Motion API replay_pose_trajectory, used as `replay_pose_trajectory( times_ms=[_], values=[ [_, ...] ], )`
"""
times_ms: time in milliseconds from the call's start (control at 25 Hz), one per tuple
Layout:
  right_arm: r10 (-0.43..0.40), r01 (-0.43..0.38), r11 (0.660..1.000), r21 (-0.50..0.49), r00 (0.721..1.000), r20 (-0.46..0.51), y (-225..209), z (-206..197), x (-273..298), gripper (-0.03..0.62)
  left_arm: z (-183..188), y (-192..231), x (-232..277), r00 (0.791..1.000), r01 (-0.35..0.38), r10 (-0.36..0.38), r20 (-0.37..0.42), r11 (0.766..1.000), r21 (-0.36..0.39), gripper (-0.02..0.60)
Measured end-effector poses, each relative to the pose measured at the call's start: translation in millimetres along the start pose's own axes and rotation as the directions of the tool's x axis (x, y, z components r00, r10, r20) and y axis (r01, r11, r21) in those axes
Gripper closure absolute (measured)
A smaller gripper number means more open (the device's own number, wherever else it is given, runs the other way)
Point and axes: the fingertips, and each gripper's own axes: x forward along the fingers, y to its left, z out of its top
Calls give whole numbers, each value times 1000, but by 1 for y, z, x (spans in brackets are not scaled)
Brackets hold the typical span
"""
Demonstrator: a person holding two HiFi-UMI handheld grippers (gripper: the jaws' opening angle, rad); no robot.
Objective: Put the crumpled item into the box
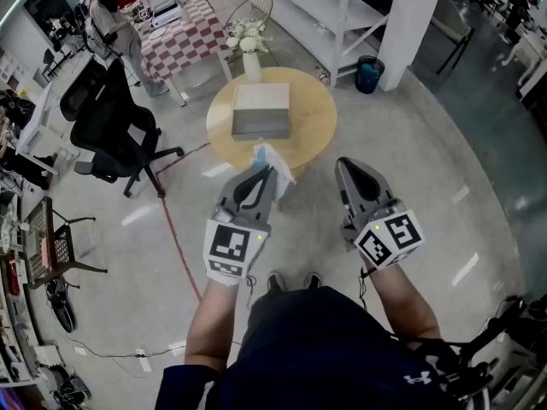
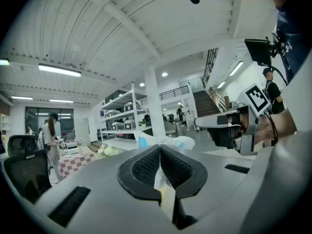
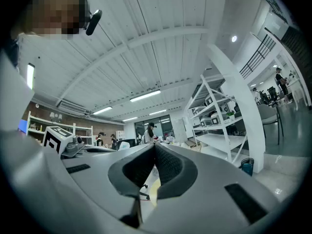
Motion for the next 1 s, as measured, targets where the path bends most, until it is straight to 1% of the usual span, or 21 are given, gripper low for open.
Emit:
replay_pose_trajectory(
  times_ms=[320, 600, 760, 1000],
  values=[
    [20, -20, 1000, 13, 1000, -2, -12, -1, -18, 592, -1, -22, 2, 1000, -23, 23, -13, 1000, -1, 565],
    [33, -32, 999, 44, 999, -22, -19, -9, -24, 592, -11, -30, 5, 998, -30, 29, -48, 999, -14, 565],
    [21, -20, 999, 48, 1000, -23, -28, -11, -18, 592, -16, -24, 14, 998, -27, 26, -57, 1000, -17, 565],
    [1, 0, 999, 49, 1000, -26, -43, -19, 2, 592, -31, -1, 32, 997, -36, 34, -64, 999, -37, 565]
  ],
)
